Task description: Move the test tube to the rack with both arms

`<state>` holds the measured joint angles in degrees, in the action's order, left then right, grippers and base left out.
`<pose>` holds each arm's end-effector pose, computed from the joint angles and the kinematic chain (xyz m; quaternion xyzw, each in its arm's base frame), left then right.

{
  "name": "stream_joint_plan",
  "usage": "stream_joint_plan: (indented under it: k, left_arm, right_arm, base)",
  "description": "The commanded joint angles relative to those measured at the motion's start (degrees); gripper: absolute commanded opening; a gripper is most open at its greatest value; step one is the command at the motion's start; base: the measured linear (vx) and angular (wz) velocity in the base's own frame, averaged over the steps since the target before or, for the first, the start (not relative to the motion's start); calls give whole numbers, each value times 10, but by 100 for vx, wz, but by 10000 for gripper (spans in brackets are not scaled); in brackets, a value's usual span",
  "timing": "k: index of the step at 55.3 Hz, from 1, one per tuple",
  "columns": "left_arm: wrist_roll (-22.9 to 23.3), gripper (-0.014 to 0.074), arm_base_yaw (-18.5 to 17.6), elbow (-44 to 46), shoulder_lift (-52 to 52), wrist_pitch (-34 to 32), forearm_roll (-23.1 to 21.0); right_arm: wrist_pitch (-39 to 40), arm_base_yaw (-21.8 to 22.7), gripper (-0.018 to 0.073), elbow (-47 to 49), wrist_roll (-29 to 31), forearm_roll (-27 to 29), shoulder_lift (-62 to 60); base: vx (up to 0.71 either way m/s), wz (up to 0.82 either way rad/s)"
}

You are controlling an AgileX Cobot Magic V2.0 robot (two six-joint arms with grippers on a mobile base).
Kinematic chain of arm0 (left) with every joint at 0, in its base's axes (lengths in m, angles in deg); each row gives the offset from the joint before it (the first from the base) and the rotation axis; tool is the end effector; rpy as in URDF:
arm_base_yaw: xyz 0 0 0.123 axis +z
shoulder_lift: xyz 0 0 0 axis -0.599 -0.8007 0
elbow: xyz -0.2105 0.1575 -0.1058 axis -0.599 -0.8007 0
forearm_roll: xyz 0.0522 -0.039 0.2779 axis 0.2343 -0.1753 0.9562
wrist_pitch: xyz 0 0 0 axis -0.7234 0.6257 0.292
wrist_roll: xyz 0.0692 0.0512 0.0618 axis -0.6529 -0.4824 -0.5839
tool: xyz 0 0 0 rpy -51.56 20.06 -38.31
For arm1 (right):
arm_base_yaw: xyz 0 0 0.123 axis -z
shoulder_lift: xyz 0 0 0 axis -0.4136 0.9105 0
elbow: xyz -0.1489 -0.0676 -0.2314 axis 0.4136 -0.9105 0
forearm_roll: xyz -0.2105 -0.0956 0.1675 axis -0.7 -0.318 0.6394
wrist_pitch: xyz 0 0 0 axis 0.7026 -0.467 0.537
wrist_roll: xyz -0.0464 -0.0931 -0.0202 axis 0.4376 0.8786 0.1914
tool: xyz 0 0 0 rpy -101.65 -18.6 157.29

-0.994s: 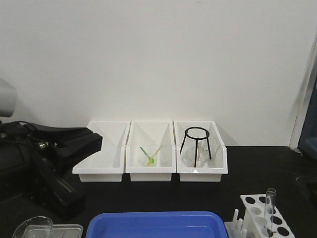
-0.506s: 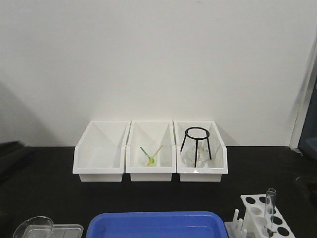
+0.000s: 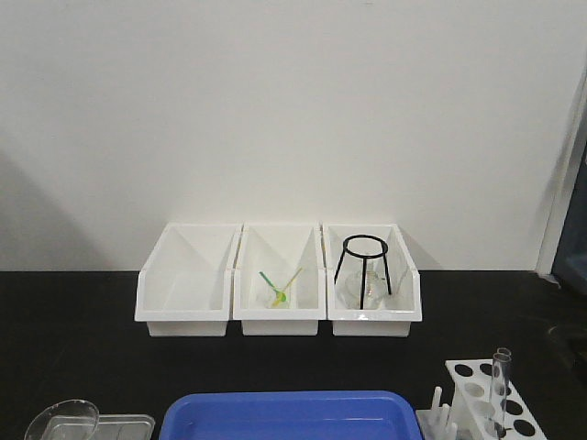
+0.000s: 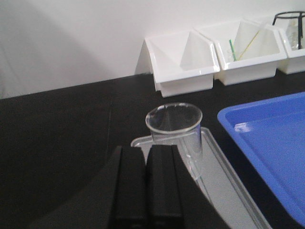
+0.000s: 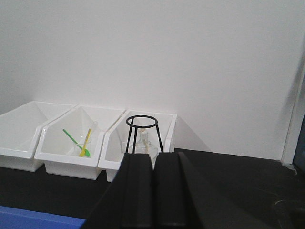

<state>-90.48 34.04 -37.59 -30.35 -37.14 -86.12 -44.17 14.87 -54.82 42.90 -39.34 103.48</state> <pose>0.1062 -0.0050 0.1918 0.0475 0.7589 0.0092 0.6494 0.1935 0.0297 0.2659 -0.0513 0.7045 0.0475 0.7063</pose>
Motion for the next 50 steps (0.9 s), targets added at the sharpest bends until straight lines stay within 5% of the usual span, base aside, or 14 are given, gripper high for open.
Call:
stream_joint_plan:
  k: [1, 50]
  left_arm:
    - [2, 3, 6, -12, 23, -52, -17]
    - [1, 3, 7, -8, 20, -34, -17]
  right_arm:
    - [48, 4, -11, 15, 5, -5, -3]
    - [41, 4, -11, 15, 5, -3, -2]
  base:
    - [0, 0]
    - [0, 0]
